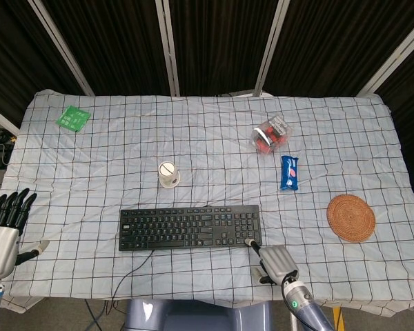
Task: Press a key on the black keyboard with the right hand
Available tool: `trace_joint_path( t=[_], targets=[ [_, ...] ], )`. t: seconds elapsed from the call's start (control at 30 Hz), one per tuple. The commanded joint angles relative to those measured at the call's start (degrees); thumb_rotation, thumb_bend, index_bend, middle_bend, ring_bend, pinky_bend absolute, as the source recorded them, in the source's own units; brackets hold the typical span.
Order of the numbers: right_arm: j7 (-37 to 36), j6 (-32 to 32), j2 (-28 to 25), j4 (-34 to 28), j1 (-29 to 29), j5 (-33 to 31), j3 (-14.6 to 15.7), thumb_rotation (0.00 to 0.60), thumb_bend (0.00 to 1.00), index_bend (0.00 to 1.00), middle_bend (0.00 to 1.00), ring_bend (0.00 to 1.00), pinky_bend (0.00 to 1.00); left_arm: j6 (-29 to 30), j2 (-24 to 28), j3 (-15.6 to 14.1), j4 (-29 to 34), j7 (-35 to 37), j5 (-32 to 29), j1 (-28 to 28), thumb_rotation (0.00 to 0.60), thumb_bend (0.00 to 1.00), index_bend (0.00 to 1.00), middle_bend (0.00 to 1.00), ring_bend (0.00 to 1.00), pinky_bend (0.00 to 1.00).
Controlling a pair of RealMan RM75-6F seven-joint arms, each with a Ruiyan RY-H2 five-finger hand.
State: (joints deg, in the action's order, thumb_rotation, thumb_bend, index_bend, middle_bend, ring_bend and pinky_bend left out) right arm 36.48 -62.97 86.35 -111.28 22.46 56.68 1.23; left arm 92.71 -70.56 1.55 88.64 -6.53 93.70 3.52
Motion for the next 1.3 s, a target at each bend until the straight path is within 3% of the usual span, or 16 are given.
trace_joint_path(
  t=[0.03, 1.0, 1.3],
  targets=[
    [0.19, -0.50, 0.76, 0.23, 0.31, -0.51, -0.08, 0.600, 0.45, 0.11, 0.91, 0.87, 0.74, -0.02, 0.01, 0.01, 0.02, 0.05, -0.07, -0.01, 0.600, 0.07, 0.00, 0.00, 0.00, 0.00],
    [1.39, -2.97, 3.06, 0.84, 1.14, -2.19, 1.66, 0.600, 0.46, 0.14, 0.91, 0.87, 0.74, -0.10, -0.05, 0.00, -0.01, 0.15, -0.13, 0.07, 0.600, 0.07, 0.00, 0.00, 0.00, 0.00],
    [1.02, -6.44, 1.05, -2.55, 1.78, 4.36, -0.46, 0.600, 0.46, 0.14, 0.91, 0.87, 0.74, -0.07, -0.01, -0.03, 0.00, 0.30, -0.09, 0.07, 0.600, 0.07, 0.00, 0.00, 0.00, 0.00]
  ],
)
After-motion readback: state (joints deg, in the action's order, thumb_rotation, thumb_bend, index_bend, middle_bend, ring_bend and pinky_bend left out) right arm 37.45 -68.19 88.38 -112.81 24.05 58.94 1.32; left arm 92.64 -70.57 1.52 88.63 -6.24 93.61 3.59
